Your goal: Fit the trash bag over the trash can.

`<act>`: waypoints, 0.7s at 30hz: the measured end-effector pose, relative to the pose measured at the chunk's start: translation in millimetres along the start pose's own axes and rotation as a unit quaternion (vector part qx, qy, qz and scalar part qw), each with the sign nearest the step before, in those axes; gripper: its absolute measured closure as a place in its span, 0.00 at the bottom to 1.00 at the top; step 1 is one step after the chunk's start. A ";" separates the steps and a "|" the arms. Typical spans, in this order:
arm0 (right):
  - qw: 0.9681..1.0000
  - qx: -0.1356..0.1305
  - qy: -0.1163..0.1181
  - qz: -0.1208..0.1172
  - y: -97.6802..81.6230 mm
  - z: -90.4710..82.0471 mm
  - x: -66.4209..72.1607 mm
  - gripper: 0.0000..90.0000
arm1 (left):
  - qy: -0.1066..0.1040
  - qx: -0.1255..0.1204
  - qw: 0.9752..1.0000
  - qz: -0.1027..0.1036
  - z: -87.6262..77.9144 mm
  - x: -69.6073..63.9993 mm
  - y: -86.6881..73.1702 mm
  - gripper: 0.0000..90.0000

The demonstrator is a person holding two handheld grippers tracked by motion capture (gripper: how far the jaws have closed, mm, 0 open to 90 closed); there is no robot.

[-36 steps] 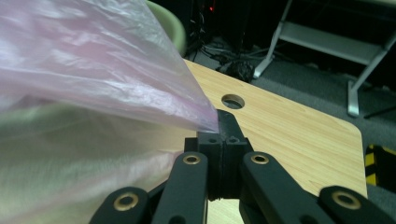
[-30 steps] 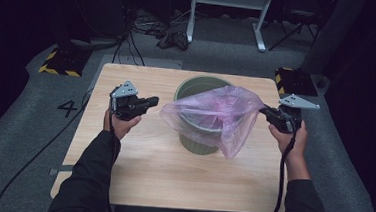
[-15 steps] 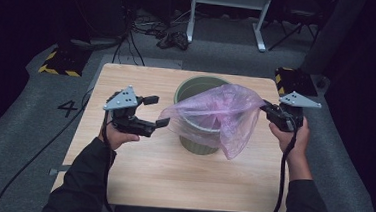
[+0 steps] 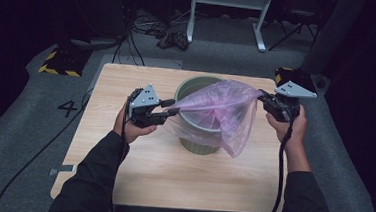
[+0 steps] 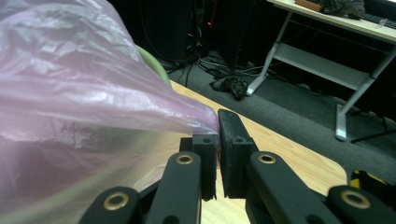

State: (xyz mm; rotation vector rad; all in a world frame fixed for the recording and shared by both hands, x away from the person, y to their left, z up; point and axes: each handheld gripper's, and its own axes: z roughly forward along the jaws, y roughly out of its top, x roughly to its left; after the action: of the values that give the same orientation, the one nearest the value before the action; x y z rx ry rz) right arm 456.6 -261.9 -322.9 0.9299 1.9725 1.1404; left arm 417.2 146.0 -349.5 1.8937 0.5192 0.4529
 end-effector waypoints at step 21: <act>0.997 0.070 -0.029 0.008 -9.5 47.2 -11.2 0.99 | 0.071 -0.004 0.995 -0.068 42.9 61.2 -10.6 1.00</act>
State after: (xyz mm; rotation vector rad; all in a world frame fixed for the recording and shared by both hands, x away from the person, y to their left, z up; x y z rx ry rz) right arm 498.6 -254.7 -347.9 1.0401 2.0218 0.9815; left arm 489.6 150.4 -370.5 1.8127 0.7340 0.5011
